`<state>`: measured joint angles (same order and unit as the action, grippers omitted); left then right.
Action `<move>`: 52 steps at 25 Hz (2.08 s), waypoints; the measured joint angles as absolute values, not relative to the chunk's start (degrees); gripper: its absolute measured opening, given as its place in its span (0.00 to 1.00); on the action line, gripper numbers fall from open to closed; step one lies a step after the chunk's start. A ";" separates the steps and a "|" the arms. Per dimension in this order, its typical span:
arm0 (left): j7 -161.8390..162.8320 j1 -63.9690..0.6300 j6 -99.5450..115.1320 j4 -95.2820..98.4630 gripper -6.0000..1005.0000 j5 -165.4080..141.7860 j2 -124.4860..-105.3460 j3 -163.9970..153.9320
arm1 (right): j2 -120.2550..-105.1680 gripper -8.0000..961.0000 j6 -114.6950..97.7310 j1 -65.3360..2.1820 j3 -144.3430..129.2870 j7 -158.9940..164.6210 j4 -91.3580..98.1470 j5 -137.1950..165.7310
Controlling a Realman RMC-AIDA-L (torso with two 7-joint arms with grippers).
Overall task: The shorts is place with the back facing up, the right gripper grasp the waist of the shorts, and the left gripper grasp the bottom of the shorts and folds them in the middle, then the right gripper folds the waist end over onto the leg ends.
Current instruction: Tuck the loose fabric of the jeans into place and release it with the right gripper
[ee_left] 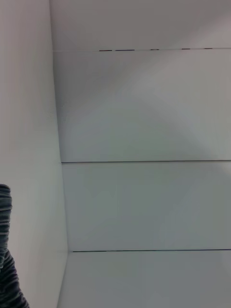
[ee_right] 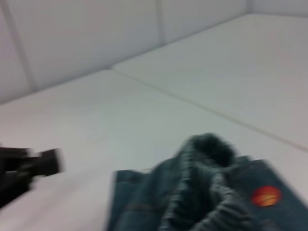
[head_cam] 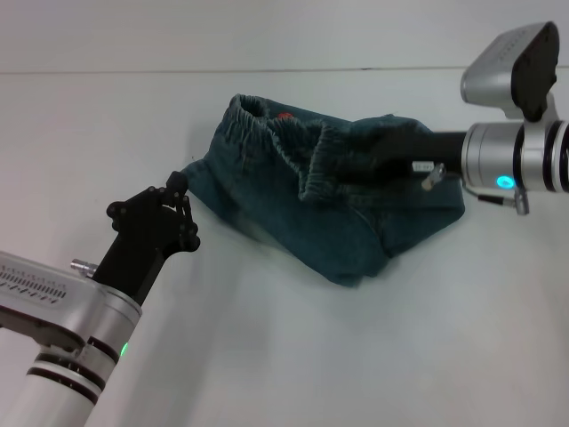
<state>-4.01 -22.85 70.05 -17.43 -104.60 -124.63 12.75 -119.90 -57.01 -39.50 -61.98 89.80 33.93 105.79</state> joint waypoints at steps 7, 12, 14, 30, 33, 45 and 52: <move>-3.97 -22.98 69.98 -17.41 0.01 -104.60 -124.62 12.66 | -119.98 0.72 -60.54 -36.44 -61.64 88.84 40.22 103.01; -3.96 -23.00 69.96 -17.52 0.01 -104.72 -124.63 12.65 | -119.90 0.72 -71.86 -29.19 -62.15 86.29 45.37 97.09; -3.96 -23.06 69.94 -17.55 0.01 -104.78 -124.63 12.65 | -119.70 0.72 -75.65 -27.48 -62.17 86.17 45.96 96.74; -3.95 -23.37 69.16 -17.59 0.01 -105.13 -124.63 12.65 | -120.10 0.72 -63.93 -37.06 -72.67 94.69 36.74 107.01; -3.95 -23.19 69.25 -17.58 0.01 -105.13 -124.63 12.64 | -120.14 0.72 -60.00 -37.87 -72.59 95.77 36.49 106.09; -3.95 -23.11 69.07 -17.49 0.01 -105.17 -124.63 12.31 | -119.61 0.72 -45.04 -41.52 -72.17 95.34 33.26 102.46; -3.96 -23.22 69.06 -17.34 0.01 -105.21 -124.63 11.95 | -119.66 0.72 -37.05 -42.17 -72.11 92.59 32.37 102.22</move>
